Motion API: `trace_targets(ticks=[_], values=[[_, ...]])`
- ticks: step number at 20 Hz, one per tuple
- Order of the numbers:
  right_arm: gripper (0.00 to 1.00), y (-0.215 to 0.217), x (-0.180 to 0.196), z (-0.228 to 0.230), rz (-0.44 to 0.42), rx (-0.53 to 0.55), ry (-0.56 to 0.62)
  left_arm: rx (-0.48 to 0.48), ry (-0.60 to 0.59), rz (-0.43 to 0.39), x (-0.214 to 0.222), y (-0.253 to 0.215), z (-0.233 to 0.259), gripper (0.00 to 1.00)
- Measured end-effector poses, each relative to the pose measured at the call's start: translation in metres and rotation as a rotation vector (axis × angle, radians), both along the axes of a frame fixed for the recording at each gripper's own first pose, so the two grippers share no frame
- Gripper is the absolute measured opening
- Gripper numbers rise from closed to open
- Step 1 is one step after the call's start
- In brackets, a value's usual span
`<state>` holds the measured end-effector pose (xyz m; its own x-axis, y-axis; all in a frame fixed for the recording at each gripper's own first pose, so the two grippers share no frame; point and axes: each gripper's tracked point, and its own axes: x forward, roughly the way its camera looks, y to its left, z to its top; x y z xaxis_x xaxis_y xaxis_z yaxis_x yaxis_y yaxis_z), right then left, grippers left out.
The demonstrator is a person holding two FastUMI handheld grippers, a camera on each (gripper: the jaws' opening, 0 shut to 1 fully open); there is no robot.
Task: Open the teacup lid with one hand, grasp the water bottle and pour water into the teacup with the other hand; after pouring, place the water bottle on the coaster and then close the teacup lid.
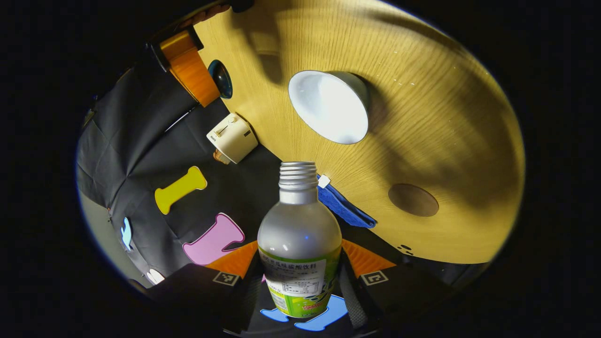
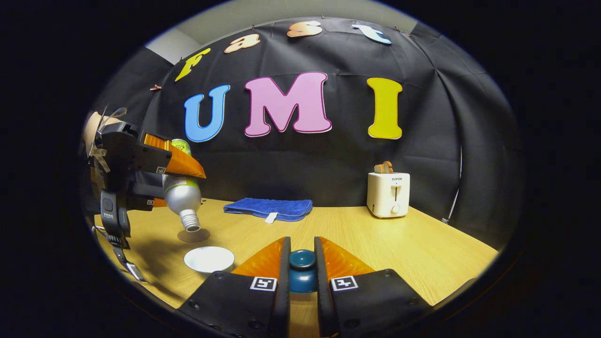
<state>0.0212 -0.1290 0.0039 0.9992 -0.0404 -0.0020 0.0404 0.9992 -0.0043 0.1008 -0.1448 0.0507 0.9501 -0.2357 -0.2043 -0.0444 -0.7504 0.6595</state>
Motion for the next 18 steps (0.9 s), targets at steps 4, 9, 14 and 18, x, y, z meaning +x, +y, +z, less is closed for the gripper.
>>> trace_targets(ticks=[4, 9, 14, 18], values=[[0.27, 0.0, 0.0, 0.0, 0.0, 0.0, 0.0, -0.025, 0.001, -0.003, -0.002, 0.002, 0.0, 0.78], [0.27, 0.0, 0.0, 0.001, -0.001, 0.0, 0.0, -0.144, 0.019, 0.001, -0.003, 0.011, 0.0, 0.78], [0.27, 0.0, 0.0, 0.0, 0.0, 0.0, 0.0, -0.512, 0.017, 0.047, -0.019, 0.039, 0.021, 0.78], [0.27, 0.0, 0.0, 0.0, -0.001, 0.0, 0.0, -1.019, 0.043, 0.113, -0.036, 0.069, 0.046, 0.78]])
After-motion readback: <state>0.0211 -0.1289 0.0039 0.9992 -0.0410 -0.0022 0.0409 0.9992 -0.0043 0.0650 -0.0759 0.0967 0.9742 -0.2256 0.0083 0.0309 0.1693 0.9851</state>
